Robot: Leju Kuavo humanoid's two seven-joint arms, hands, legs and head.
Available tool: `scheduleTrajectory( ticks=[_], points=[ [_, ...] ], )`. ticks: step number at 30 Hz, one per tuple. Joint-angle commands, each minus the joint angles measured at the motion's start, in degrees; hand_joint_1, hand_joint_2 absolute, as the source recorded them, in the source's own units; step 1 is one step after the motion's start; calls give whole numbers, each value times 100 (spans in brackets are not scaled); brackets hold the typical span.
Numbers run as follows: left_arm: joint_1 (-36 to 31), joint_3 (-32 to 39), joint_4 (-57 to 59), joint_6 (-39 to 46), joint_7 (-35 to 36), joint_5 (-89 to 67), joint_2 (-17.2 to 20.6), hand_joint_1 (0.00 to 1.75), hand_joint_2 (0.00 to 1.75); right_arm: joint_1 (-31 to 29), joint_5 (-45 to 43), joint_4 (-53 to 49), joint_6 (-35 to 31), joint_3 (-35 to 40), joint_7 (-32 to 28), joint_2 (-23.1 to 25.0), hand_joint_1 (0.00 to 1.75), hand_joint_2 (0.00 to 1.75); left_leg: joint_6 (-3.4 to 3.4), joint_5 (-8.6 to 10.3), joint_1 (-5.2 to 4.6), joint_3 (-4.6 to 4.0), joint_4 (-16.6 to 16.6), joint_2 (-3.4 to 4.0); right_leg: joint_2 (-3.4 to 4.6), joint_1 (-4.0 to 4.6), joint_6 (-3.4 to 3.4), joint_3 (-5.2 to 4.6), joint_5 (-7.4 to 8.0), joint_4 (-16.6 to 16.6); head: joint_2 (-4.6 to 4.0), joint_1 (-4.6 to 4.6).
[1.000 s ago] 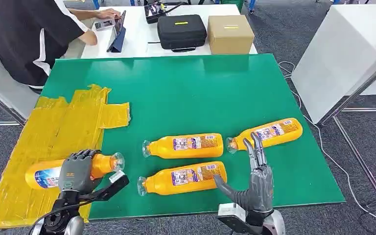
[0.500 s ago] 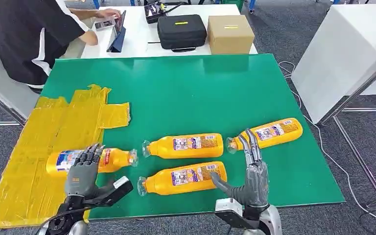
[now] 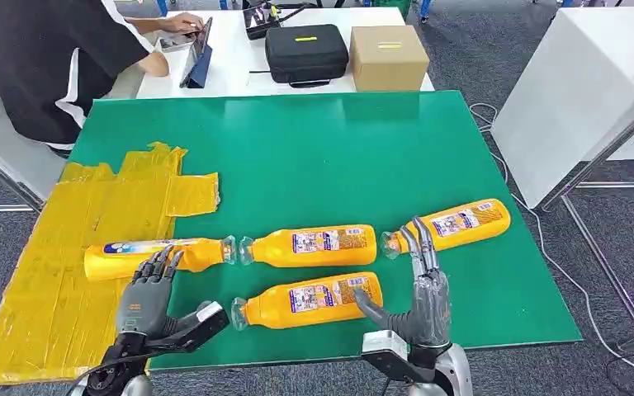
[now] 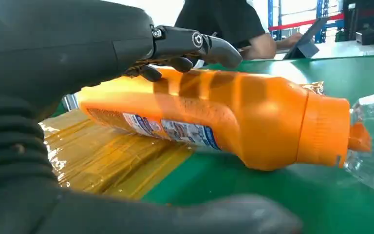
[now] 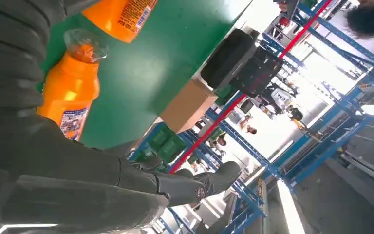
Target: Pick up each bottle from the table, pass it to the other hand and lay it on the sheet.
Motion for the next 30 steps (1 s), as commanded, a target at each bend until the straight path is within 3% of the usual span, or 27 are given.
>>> scheduleTrajectory(
  ticks=[1, 9, 20, 21, 26, 30],
  points=[
    [-101, -153, 296, -41, 7, 18, 11, 0, 0, -175, -35, 320, -2, 31, -10, -6, 0, 175, -14, -3, 3, 17, -7, 4, 2, 2, -3, 18, -1, -11, -2, 0],
    [-3, -155, -76, 111, -119, 222, 14, 0, 0, -122, -12, 220, -5, -39, 5, 46, 0, 175, -16, -6, 4, 19, -6, 4, 1, 3, -4, 20, -3, -10, -2, 2],
    [685, -434, -2183, 1017, -683, 1260, 140, 0, 0, 113, 12, 81, -241, -141, 8, -44, 0, 175, -10, -7, 4, 5, 2, 3, 1, 3, -3, 5, -5, -2, -2, 2],
    [731, -460, -2278, 1086, -739, 1347, 147, 0, 175, 122, 3, 76, -254, -148, 7, -53, 0, 175, -13, -9, 3, 9, 1, 4, 2, 2, -3, 10, -7, -3, 0, 2],
    [838, -568, -2554, 1354, -1255, 2252, 158, 0, 175, 179, 74, 0, -313, -178, -8, -112, 0, 175, -15, -9, 4, 13, 1, -1, -3, 3, -4, 15, -8, -5, 0, 0],
    [1054, -569, -2777, 1268, -2029, 3484, 152, 0, 175, 401, 896, -311, -313, -603, 128, -12, 0, 175, -9, -3, 1, 3, -1, -2, -4, 0, -2, 2, -4, -3, -2, 0]
  ],
)
